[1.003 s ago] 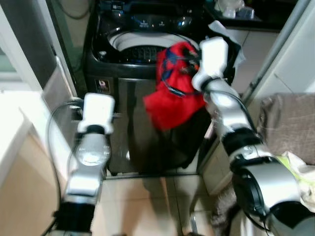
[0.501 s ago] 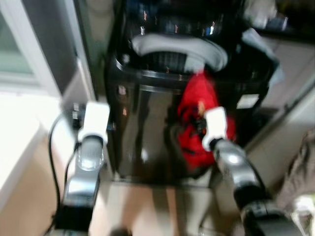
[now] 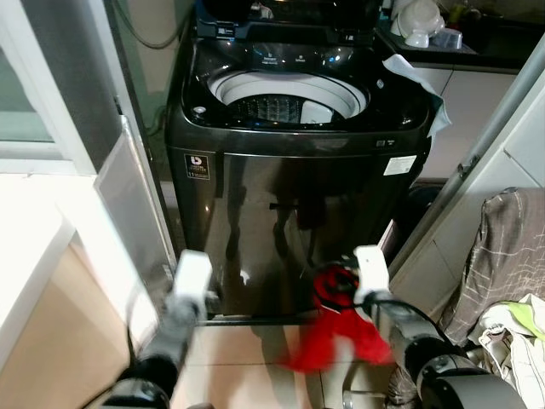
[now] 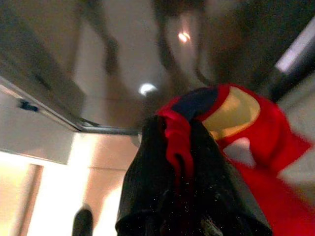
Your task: Clothes washing
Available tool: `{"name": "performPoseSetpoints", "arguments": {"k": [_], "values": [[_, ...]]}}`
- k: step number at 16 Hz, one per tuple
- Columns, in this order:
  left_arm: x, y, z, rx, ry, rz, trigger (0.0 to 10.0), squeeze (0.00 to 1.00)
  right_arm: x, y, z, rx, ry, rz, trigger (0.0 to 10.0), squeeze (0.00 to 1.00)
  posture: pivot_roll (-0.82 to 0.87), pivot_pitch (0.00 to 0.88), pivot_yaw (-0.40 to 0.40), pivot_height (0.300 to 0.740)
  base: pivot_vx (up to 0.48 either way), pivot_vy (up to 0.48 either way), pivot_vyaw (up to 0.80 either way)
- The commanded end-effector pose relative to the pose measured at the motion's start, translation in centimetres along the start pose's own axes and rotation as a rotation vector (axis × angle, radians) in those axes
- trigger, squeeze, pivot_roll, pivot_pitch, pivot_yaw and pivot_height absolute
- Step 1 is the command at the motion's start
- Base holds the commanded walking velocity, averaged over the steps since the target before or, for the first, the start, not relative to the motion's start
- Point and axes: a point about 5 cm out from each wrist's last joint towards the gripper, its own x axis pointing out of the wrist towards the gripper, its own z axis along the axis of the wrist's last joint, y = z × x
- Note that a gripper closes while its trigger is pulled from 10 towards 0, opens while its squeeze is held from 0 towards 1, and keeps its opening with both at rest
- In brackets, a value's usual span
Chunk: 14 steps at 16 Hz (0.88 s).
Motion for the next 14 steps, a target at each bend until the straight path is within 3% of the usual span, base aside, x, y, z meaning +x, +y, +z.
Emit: {"name": "performPoseSetpoints", "arguments": {"k": [1,2,4,5,9,11,14], "values": [[-0.1,-0.2,-0.9,-0.022,0.044,-0.028,10.0,0.00,-0.3,-0.9,-1.1,0.030,0.052,-0.051,10.0,0.00,0.01,0.000,-0.041,0.740,0.000,0.000,0.00],[-0.5,-1.1,-3.9,-0.013,0.167,-0.061,10.0,0.00,-0.8,-1.3,-3.5,0.075,0.151,-0.123,10.0,0.00,-0.01,0.000,-0.039,0.740,0.000,0.000,0.00],[-1.3,-1.7,-6.9,0.054,0.297,-0.064,10.0,0.00,-1.4,-1.6,-6.1,0.154,0.250,-0.204,10.0,0.00,-0.01,0.000,-0.045,0.740,0.000,0.000,0.00],[-1.4,-1.8,-7.5,0.063,0.314,-0.067,10.0,0.00,-1.6,-1.5,-6.8,0.153,0.274,-0.202,10.0,0.00,-0.01,0.000,-0.046,0.740,0.000,0.000,0.00],[-1.2,-2.1,-6.9,0.179,0.282,-0.104,10.0,0.00,-1.6,-0.9,-7.3,0.127,0.289,-0.171,10.0,0.00,-0.01,0.000,-0.040,0.740,0.000,0.000,-0.33],[-1.1,-1.0,-6.6,0.142,0.266,-0.065,10.0,0.00,-1.6,-1.0,-7.1,0.094,0.278,-0.171,10.0,0.00,-0.01,0.000,-0.041,0.740,0.000,0.000,-0.27],[-1.2,-0.7,-6.9,0.093,0.273,-0.031,10.0,0.00,-1.6,-0.9,-7.2,0.143,0.282,-0.176,10.0,0.00,-0.01,0.000,-0.046,0.740,0.000,0.000,0.00]]}}
